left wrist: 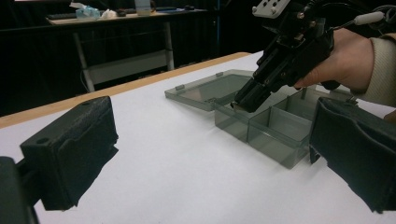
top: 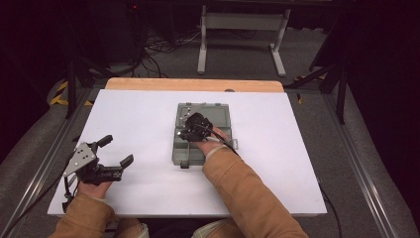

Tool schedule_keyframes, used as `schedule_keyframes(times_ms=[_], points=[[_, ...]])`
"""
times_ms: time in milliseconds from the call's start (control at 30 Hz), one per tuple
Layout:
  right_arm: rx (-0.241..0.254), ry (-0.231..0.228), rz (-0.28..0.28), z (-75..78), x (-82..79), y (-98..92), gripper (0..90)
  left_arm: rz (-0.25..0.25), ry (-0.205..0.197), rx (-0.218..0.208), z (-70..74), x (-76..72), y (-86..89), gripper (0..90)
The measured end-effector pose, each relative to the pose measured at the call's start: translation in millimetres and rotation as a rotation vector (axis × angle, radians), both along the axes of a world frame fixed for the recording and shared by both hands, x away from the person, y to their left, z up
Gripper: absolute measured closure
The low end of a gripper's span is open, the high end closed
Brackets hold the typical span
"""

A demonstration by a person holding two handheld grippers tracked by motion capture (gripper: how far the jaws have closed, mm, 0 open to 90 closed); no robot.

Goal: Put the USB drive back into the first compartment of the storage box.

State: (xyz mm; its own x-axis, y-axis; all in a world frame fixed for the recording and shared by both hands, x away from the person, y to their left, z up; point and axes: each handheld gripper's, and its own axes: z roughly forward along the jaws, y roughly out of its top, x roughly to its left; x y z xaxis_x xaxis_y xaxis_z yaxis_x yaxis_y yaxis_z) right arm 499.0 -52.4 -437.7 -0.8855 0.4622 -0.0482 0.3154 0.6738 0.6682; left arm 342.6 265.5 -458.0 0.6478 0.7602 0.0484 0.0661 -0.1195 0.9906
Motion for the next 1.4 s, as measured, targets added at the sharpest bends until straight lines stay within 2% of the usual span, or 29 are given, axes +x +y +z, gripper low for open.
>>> schedule_keyframes(times_ms=[333,500,767,933,1200,1400], points=[[0.014,-0.006,0.005,3.6,-1.9,-1.2,72.3,0.001,-0.001,-0.005,-0.1,0.2,-0.2,1.9],[0.034,-0.03,0.012,11.8,-6.1,-4.7,58.7,0.003,0.001,-0.008,-0.2,0.0,-0.5,1.8],[0.098,-0.08,0.028,31.2,-15.4,-14.4,25.5,0.001,-0.002,0.001,0.3,0.2,0.0,1.8],[0.133,-0.106,0.021,45.1,-23.3,-24.3,15.0,0.002,-0.001,-0.002,0.3,0.1,-0.3,1.8],[0.173,-0.144,0.034,64.9,-39.7,-36.7,9.6,0.001,-0.005,0.001,0.5,0.1,-0.5,1.8],[0.175,-0.157,0.055,71.9,-50.5,-40.1,7.9,0.002,-0.005,0.002,0.6,-0.2,-0.5,1.8]])
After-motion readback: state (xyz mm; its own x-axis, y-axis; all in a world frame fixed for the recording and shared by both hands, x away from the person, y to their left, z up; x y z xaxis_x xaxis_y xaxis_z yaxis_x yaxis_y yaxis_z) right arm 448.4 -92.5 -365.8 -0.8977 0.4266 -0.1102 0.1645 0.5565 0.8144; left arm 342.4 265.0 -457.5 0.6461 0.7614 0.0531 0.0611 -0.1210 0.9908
